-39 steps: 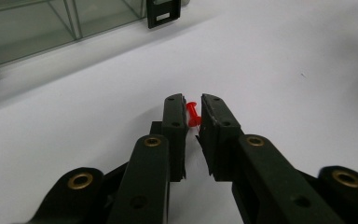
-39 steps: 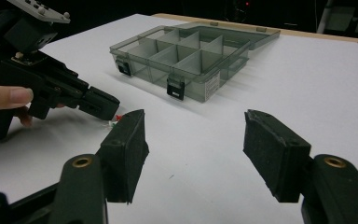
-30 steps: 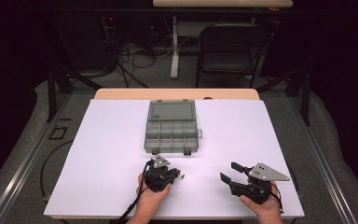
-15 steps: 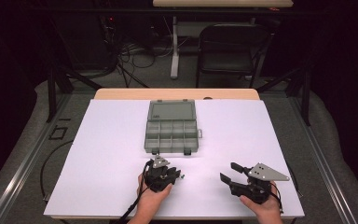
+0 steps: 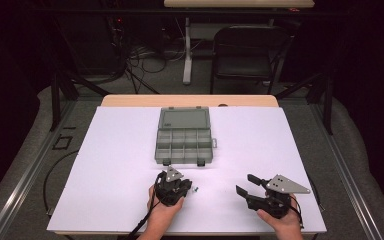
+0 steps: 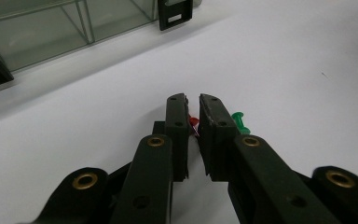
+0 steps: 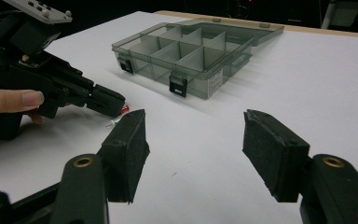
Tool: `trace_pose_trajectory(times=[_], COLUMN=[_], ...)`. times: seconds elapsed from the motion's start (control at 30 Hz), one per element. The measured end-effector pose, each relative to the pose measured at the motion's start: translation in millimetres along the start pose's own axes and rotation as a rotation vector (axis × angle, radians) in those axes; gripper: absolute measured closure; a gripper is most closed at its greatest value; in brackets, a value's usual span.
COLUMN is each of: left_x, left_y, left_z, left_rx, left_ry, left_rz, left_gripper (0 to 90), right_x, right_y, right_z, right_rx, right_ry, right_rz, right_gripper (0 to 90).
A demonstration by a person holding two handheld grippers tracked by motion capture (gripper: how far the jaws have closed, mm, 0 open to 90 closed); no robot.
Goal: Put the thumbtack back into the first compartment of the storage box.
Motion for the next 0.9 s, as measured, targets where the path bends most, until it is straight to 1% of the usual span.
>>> trace_pose_trajectory(times=[0.33, 0.4, 0.53, 0.6, 0.63, 0.67, 0.73, 0.77, 0.83, 0.9], left_x=[0.0, -0.1, -0.2, -0.6, -1.0, -1.4, -1.6, -1.4, 0.1, 0.4], left_y=[0.0, 0.1, -0.3, -0.7, -2.1, -3.0, -3.3, -3.1, -2.3, -1.8], left_z=[-1.3, -1.6, -2.8, -2.7, -3.1, -3.1, -3.4, -3.4, -2.6, -2.0], left_rx=[0.008, 0.022, 0.029, 0.028, 0.031, 0.035, 0.038, 0.038, 0.024, 0.019], left_ry=[-0.003, -0.021, -0.031, -0.033, -0.031, -0.041, -0.047, -0.043, -0.009, -0.009], left_rz=[0.004, 0.008, 0.008, 0.017, 0.017, 0.021, 0.023, 0.018, 0.006, 0.010], left_gripper=[83.3, 83.3, 83.3, 83.4, 84.7, 90.0, 90.0, 90.0, 90.0, 90.0], right_x=[0.5, 0.5, 0.6, 0.4, 0.3, 0.3, 0.5, 0.6, 0.6, 0.6], right_y=[0.5, 0.5, 0.4, 0.3, 0.3, 0.3, 0.4, 0.5, 0.6, 0.4], right_z=[-0.7, -0.8, -0.6, -0.5, -0.5, -0.3, -0.4, -0.4, -0.4, -0.5], right_rx=[-0.002, -0.002, -0.001, -0.002, -0.002, -0.001, -0.001, -0.002, -0.001, -0.002], right_ry=[0.004, 0.004, 0.006, 0.004, 0.004, 0.002, 0.006, 0.007, 0.006, 0.007], right_rz=[-0.004, -0.004, -0.003, -0.001, -0.001, 0.000, -0.003, -0.003, -0.003, -0.003], right_gripper=[38.8, 38.9, 38.9, 39.0, 38.9, 38.9, 38.9, 38.9, 38.9, 38.9])
Point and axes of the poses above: each handheld gripper's, and its own axes: y roughly forward along the jaws, x roughly out of its underside, z roughly to its right, the point moved 5 cm from there along y, roughly forward along the jaws
